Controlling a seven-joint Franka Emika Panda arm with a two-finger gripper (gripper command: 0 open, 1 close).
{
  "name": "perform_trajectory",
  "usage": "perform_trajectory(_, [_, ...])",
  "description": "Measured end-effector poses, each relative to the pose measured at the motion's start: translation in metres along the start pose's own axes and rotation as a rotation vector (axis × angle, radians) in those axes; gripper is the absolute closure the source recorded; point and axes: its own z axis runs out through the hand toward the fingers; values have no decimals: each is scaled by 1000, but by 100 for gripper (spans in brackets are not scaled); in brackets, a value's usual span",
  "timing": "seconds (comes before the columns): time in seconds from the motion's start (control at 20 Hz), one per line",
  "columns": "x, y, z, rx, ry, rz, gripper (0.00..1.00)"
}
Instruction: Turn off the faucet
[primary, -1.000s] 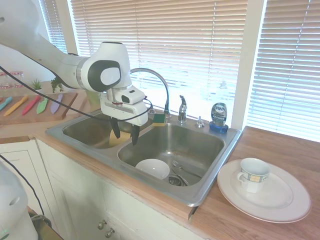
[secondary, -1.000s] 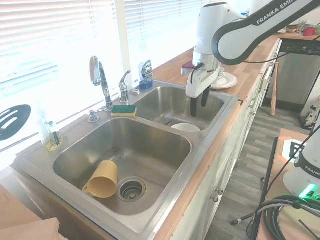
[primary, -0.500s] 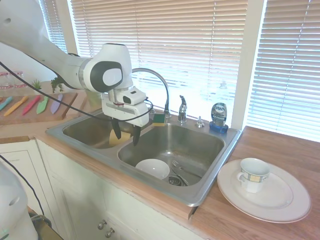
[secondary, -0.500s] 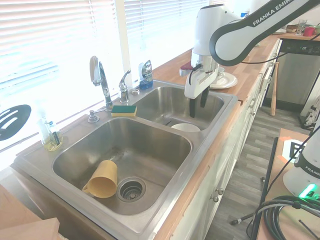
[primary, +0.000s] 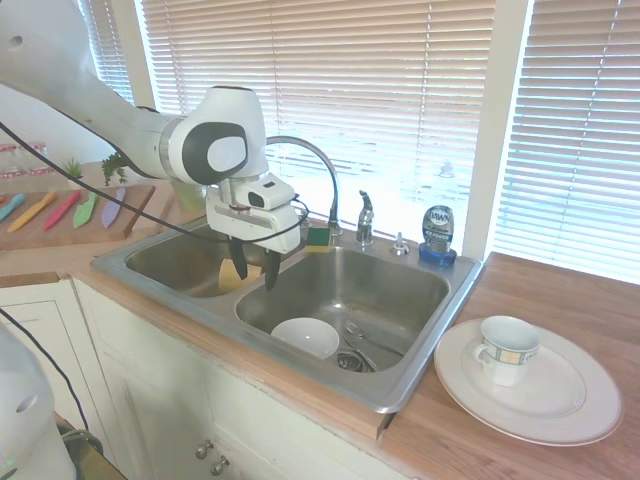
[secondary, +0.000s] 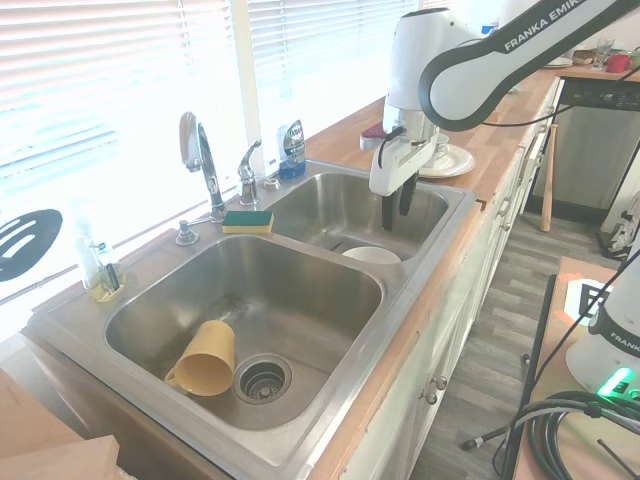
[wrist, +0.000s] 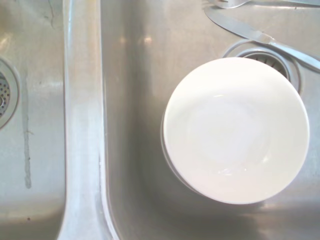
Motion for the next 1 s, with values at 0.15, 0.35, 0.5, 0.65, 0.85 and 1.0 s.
perform_trajectory(0.15, [0, 0, 0, 0, 0, 1, 100])
perform_trajectory(0.35, [1, 0, 1, -1, 0, 4, 100])
perform_trajectory(0.5, [2, 0, 1, 0, 0, 5, 100])
perform_trajectory(0.65, [4, -3, 0, 5, 3, 6, 100])
perform_trajectory(0.85, [18, -20, -8, 25, 25, 23, 100])
perform_trajectory(1.0, [34, -41, -16, 30, 55, 42, 100])
